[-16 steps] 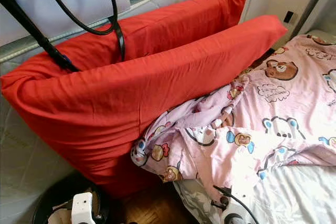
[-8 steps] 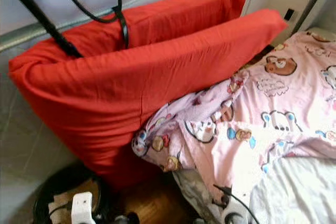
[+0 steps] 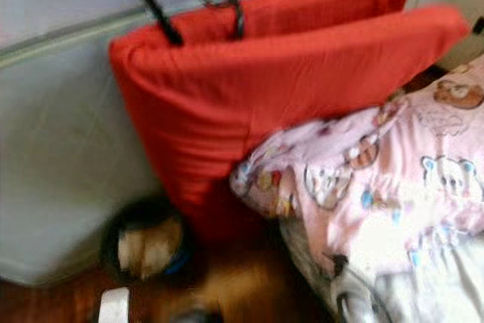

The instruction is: Clean up the room

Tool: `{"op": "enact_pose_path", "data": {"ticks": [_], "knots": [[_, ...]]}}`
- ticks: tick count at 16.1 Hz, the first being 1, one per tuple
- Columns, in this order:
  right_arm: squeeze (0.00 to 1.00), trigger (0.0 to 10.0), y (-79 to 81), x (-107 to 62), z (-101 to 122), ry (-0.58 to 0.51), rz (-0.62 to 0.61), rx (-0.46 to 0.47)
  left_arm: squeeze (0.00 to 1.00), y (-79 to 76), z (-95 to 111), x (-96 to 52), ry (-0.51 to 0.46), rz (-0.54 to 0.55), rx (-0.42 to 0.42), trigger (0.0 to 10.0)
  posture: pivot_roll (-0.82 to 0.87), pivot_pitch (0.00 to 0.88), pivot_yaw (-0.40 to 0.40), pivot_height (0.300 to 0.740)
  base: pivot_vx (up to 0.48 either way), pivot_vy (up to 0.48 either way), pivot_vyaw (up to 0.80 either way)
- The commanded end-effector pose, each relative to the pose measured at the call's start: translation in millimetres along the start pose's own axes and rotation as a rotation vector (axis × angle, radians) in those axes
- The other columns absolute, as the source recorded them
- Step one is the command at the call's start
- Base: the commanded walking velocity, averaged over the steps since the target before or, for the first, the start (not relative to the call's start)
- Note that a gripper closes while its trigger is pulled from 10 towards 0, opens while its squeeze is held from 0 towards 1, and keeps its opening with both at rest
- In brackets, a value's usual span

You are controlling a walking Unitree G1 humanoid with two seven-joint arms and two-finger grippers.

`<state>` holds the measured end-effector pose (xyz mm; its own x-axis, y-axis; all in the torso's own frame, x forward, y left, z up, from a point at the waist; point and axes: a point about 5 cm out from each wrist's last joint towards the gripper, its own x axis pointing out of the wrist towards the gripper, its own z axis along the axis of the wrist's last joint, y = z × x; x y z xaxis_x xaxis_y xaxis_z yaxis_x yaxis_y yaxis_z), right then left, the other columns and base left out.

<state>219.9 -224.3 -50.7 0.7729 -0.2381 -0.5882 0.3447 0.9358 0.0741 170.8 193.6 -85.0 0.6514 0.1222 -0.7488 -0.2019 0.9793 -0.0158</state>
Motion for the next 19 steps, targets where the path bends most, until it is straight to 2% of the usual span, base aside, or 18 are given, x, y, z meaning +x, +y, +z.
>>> {"op": "enact_pose_path", "data": {"ticks": [1, 3, 7, 9, 11, 14, 17, 18, 19], "knots": [[0.00, 10.0, -5.5, -5.2, -13, 0.032, -0.024, 0.016, 0.00, -0.3, 4, 0.8, -0.017, 0.000, 0.004, 10.0, -0.13, 0.157, 0.036, 0.740, -0.326, 0.000, 0.00], [0.00, 10.0, -7.7, -3.4, -6, -0.002, -0.038, 0.025, 0.00, -0.5, 4, 0.8, -0.017, 0.000, 0.003, 10.0, -0.13, 0.157, 0.034, 0.740, -0.326, 0.000, 0.00], [0.00, 10.0, -27.4, -0.1, 16, -0.101, -0.147, 0.037, 0.00, 0.4, 2, 0.4, -0.013, 0.003, 0.003, 10.0, -0.13, 0.160, 0.032, 0.740, -0.331, 0.000, 0.00], [0.00, 10.0, -32.2, 0.9, 25, -0.137, -0.177, 0.016, 0.00, 0.4, 1, 0.1, -0.011, 0.002, 0.005, 10.0, -0.13, 0.163, 0.031, 0.740, -0.332, 0.000, 0.00], [0.00, 10.0, -29.1, 1.5, 31, -0.175, -0.178, 0.002, 0.00, -0.2, 1, -0.2, -0.011, -0.003, 0.014, 10.0, -0.13, 0.164, 0.030, 0.740, -0.334, 0.000, 0.00], [0.00, 10.0, -14.9, 1.2, 33, -0.225, -0.122, -0.054, 0.00, 0.4, 0, -0.4, -0.010, 0.002, 0.027, 10.0, -0.13, 0.169, 0.028, 0.740, 0.000, 0.000, 0.00], [0.00, 10.0, -8.8, 0.7, 40, -0.287, -0.106, -0.086, 0.00, 0.9, 0, -0.6, -0.008, 0.002, 0.029, 10.0, -0.13, 0.169, 0.028, 0.740, 0.000, 0.000, 0.00], [0.00, 10.0, -3.6, 0.7, 50, -0.348, -0.090, -0.123, 0.00, 0.9, -1, -0.8, -0.004, 0.000, 0.033, 10.0, -0.13, 0.170, 0.027, 0.740, 0.000, 0.000, 0.00], [0.00, 10.0, -2.4, 0.3, 53, -0.367, -0.086, -0.134, 0.00, 0.9, -1, -0.8, -0.004, -0.001, 0.034, 10.0, -0.13, 0.170, 0.027, 0.740, 0.000, 0.000, 0.00]]}}
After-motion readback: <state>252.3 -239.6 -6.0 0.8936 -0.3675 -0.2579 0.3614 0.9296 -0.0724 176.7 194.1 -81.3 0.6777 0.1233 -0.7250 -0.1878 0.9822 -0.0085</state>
